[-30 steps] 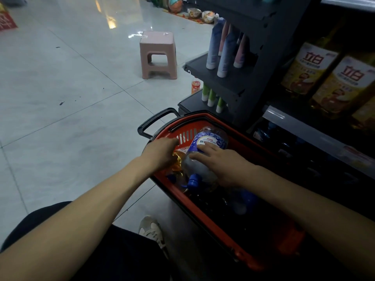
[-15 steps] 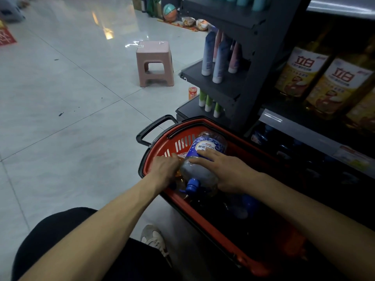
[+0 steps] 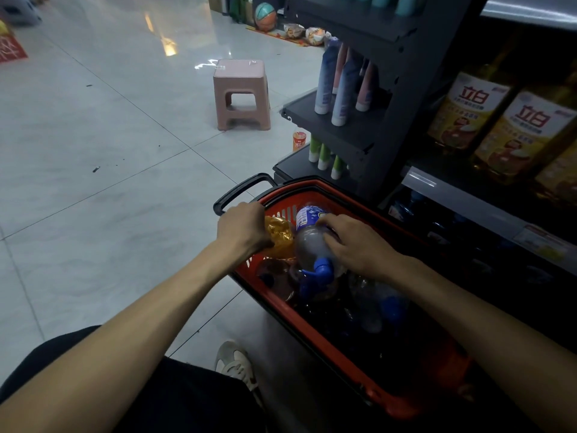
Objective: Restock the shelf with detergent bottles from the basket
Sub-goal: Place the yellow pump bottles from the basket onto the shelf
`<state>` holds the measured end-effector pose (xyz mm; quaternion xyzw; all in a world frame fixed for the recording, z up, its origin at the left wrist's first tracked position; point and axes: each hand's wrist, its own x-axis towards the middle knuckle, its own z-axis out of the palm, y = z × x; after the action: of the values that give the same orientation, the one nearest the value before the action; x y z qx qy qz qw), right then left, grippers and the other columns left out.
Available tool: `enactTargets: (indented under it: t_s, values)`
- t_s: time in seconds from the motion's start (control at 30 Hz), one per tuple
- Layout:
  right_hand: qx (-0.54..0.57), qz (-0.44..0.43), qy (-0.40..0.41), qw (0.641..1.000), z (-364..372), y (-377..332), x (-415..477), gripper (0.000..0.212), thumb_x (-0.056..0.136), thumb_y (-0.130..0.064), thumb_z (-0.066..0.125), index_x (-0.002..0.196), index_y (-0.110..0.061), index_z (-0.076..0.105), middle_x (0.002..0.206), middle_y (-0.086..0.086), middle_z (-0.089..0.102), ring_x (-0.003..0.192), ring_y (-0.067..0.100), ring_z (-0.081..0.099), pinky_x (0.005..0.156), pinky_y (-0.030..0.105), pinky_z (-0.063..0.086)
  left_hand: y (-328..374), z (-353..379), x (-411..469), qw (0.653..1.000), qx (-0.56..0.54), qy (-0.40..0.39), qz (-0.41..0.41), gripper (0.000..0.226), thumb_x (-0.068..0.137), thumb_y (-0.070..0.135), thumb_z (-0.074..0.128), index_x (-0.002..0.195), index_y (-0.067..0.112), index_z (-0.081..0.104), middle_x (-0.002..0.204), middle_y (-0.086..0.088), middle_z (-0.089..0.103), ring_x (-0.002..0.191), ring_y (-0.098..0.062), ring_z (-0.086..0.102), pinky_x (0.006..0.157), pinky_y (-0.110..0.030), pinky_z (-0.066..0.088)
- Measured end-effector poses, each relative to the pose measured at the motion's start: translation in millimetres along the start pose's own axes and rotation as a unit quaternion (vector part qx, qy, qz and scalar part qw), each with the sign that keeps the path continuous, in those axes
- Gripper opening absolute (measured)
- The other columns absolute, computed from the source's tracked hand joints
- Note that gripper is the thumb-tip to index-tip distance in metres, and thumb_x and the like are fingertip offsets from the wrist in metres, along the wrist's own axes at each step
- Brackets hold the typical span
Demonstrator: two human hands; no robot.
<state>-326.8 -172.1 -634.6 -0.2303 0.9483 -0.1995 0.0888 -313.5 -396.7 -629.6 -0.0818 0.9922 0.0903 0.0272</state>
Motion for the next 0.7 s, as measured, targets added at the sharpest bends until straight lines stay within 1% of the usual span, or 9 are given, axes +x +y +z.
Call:
enactTargets:
  t_s: [0.1,0.2,0.3,0.37,0.4,0.5,0.57,0.6,0.7]
  values:
    - [0.004,0.02,0.002,1.0,5,-7,9,0.037,0.101,-0.034,0.053,0.135,-0.019,0.054,0.125,0.005,0.058,0.113,0.022,0.057,0.096,0.039,0.049,3,-10,4,1.0,-0.01,0.003,0.003,0.045,0.065,0.034,0.095,0.097,0.01,0.074,0.092,-0.01,0.073,0.086,-0.031,0.069,0.072,-0.04,0.059]
    - [0.028,0.034,-0.005,0.999,7,-15,18,0.048,0.098,-0.047,0.058,0.138,-0.021,0.052,0.131,0.005,0.056,0.118,0.022,0.054,0.101,0.04,0.048,3,-28,9,1.0,-0.023,0.012,0.015,0.044,0.066,0.034,0.094,0.095,0.008,0.074,0.086,-0.009,0.067,0.078,-0.029,0.061,0.066,-0.038,0.051]
    - [0.089,0.053,-0.025,0.994,2,-24,27,0.066,0.086,-0.057,0.07,0.14,-0.026,0.049,0.131,0.004,0.056,0.114,0.021,0.058,0.098,0.04,0.052,5,-54,12,0.999,-0.046,0.016,0.016,0.045,0.067,0.043,0.093,0.08,0.011,0.065,0.08,-0.007,0.065,0.075,-0.028,0.061,0.063,-0.034,0.045]
    - [0.15,0.063,-0.041,0.986,-1,-31,31,0.08,0.076,-0.059,0.078,0.142,-0.027,0.046,0.136,0.004,0.056,0.116,0.022,0.06,0.097,0.043,0.055,7,-69,12,0.998,-0.045,0.037,0.007,0.052,0.065,0.054,0.09,0.068,0.013,0.058,0.075,-0.007,0.067,0.071,-0.028,0.062,0.06,-0.033,0.045]
    - [0.17,0.06,-0.039,0.983,-1,-34,33,0.086,0.072,-0.058,0.082,0.144,-0.028,0.045,0.138,0.003,0.056,0.118,0.022,0.059,0.097,0.042,0.054,7,-75,11,0.998,-0.047,0.052,-0.002,0.054,0.064,0.059,0.088,0.066,0.015,0.058,0.071,-0.006,0.065,0.069,-0.027,0.062,0.059,-0.032,0.046]
    - [0.209,0.04,-0.014,0.977,-2,-51,34,0.091,0.065,-0.052,0.091,0.142,-0.033,0.045,0.134,-0.005,0.059,0.121,0.017,0.058,0.096,0.037,0.051,8,-92,8,0.991,-0.076,0.098,-0.041,0.061,0.062,0.073,0.081,0.072,0.015,0.064,0.07,-0.003,0.063,0.068,-0.026,0.063,0.059,-0.031,0.05]
    - [0.249,0.024,0.001,0.968,1,-66,31,0.083,0.064,-0.047,0.093,0.133,-0.04,0.047,0.126,-0.01,0.06,0.12,0.014,0.057,0.095,0.037,0.051,11,-99,8,0.985,-0.106,0.124,-0.059,0.063,0.063,0.075,0.079,0.079,0.015,0.068,0.075,-0.004,0.066,0.072,-0.027,0.065,0.06,-0.032,0.051]
    - [0.275,0.024,0.014,0.961,4,-73,30,0.085,0.063,-0.046,0.094,0.133,-0.041,0.045,0.126,-0.01,0.06,0.119,0.013,0.057,0.096,0.038,0.052,14,-101,8,0.981,-0.124,0.136,-0.064,0.063,0.063,0.074,0.079,0.081,0.015,0.07,0.078,-0.005,0.067,0.074,-0.027,0.066,0.062,-0.032,0.053]
    - [0.318,0.049,0.106,0.941,20,-91,28,0.121,0.055,-0.059,0.092,0.152,-0.036,0.024,0.145,-0.005,0.05,0.132,0.017,0.051,0.103,0.047,0.05,27,-104,6,0.967,-0.17,0.172,-0.075,0.066,0.059,0.075,0.077,0.084,0.015,0.073,0.082,-0.005,0.071,0.076,-0.027,0.069,0.071,-0.037,0.061]
